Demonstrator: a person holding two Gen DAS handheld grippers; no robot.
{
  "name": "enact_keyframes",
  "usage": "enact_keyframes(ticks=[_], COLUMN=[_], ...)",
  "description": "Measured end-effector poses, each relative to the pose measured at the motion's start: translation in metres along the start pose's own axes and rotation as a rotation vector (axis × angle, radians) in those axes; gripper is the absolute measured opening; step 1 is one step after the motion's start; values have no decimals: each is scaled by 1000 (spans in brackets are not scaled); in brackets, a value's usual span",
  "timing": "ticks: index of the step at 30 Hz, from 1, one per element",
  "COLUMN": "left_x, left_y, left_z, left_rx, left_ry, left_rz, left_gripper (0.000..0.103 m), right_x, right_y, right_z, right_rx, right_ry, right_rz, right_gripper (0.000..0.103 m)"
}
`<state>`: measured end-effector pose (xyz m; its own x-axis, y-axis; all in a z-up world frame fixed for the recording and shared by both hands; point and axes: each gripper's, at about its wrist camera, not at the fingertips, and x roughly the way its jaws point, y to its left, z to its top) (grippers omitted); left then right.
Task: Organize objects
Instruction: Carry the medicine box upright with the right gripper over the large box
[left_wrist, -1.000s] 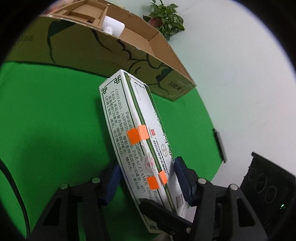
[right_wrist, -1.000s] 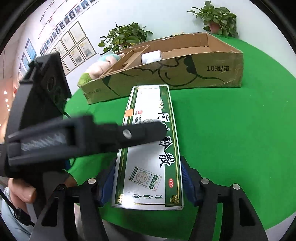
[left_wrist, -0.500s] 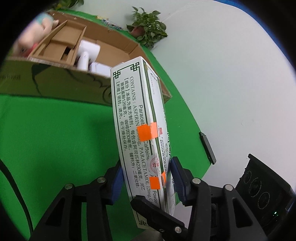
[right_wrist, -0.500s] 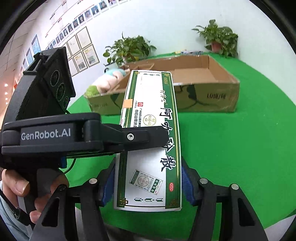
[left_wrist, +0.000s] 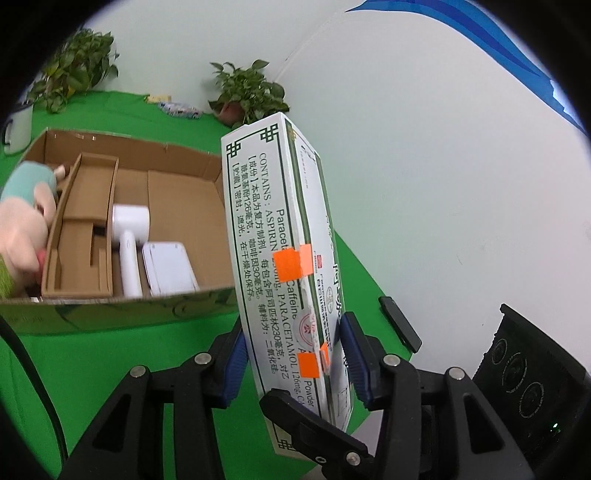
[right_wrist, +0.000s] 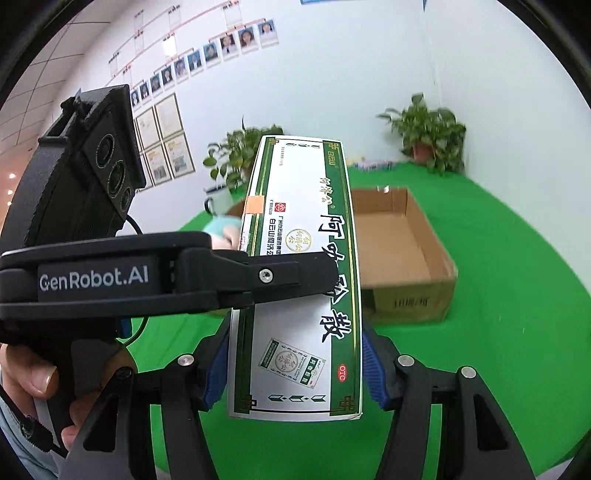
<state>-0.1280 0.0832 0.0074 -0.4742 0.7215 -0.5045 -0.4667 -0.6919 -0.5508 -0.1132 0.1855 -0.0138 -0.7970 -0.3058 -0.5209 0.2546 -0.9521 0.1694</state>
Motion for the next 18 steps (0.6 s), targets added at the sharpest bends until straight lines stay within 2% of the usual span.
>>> enact_keyframes(ticks=[2,5,7,18], left_x=[-5,8,8,-14], left_y=[-5,14,13,-34], left_z=[5,39,53,116], left_rx=[16,21,24,123], left_ry=[-13,-25,-29,-92], left_rz=[12,14,15,31], left_gripper=[46,46,46,46], right_x=[-1,2,3,-15], right_y=[2,4,3,-10], right_z=[10,26,41,128], right_rx=[0,-9,-23,-28], right_ry=[-16,-34,-48,-141], right_rz=[7,18,18,18], right_gripper=[57,57,57,57])
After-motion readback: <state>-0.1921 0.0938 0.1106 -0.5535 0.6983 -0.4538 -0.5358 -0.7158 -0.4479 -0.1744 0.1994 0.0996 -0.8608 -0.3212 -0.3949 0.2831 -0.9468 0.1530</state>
